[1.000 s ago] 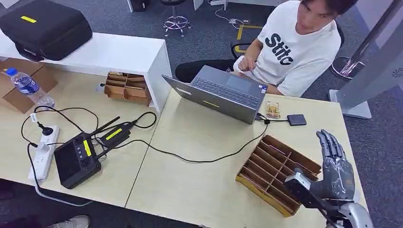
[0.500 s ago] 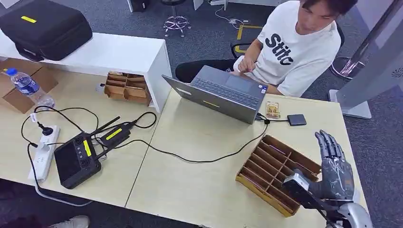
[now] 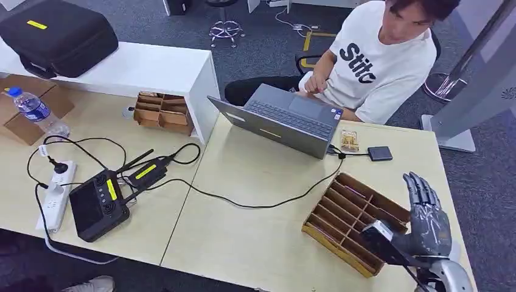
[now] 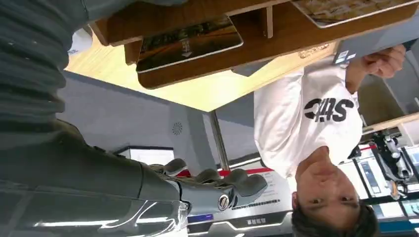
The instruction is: Pass the card to the sensor for recognition and then transmit it.
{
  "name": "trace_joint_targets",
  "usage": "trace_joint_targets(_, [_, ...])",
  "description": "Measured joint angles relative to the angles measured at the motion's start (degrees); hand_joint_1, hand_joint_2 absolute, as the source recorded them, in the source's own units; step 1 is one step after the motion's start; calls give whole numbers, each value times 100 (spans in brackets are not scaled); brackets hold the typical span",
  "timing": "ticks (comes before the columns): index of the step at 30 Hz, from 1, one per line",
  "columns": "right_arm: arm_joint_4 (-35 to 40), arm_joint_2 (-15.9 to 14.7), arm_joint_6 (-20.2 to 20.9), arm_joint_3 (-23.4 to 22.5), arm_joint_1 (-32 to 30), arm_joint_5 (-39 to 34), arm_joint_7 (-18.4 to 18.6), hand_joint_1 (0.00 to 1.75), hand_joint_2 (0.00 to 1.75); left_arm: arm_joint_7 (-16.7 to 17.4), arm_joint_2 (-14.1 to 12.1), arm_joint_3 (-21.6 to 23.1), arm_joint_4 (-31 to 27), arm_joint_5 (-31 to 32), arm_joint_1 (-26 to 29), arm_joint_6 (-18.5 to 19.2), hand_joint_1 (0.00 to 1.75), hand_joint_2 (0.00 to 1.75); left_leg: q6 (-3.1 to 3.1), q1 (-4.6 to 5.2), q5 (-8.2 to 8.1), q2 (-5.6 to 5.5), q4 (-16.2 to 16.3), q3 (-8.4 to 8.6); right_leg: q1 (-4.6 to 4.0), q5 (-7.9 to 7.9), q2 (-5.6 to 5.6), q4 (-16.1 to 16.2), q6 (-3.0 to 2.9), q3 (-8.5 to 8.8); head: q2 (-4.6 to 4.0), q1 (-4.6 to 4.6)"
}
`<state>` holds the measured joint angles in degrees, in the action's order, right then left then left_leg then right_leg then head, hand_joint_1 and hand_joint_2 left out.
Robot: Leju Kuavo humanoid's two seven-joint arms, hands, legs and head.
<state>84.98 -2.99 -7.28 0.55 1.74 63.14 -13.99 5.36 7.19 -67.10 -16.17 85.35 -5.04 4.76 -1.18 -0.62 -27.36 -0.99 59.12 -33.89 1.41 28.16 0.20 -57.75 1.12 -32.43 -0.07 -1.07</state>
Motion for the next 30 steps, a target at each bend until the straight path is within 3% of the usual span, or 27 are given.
trace_joint_targets(4, [-63, 11, -4, -26, 41, 0, 0, 0, 175, 0, 0, 0, 0, 0, 0, 0, 0, 175, 0, 0, 0, 0, 0, 1, 0, 0, 0, 0, 0, 1, 0, 0])
trace_joint_targets(5, [-74, 13, -7, -28, 49, -2, 0, 47, 175, 0, 0, 0, 0, 0, 0, 0, 0, 175, 0, 0, 0, 0, 0, 1, 0, 0, 0, 0, 0, 2, 0, 0])
trace_joint_targets(6, [-87, 17, -9, -33, 57, 0, 0, 131, 175, 0, 0, 0, 0, 0, 0, 0, 0, 175, 0, 0, 0, 0, 0, 2, 0, 0, 0, 0, 0, 2, 0, 2])
trace_joint_targets(9, [-136, 20, -7, -35, 59, 7, 4, 155, 175, 0, 0, 0, 0, 0, 2, 0, 0, 175, 0, 0, 0, 0, 0, 2, 0, 0, 0, 0, 0, 2, 0, 0])
trace_joint_targets(14, [-199, 46, -7, -37, 59, 24, 9, 169, 175, 0, 0, 0, 0, 0, 0, 0, 0, 175, 0, 0, 0, 0, 0, 1, 0, 0, 0, 0, 0, 2, 0, 0])
trace_joint_targets(30, [-243, 98, -9, -111, 107, 90, -15, 175, 175, 0, 0, 0, 0, -7, 1, 0, 0, 175, 0, 0, 0, -1, 0, 1, 0, 0, -1, 0, 0, 2, 0, 2])
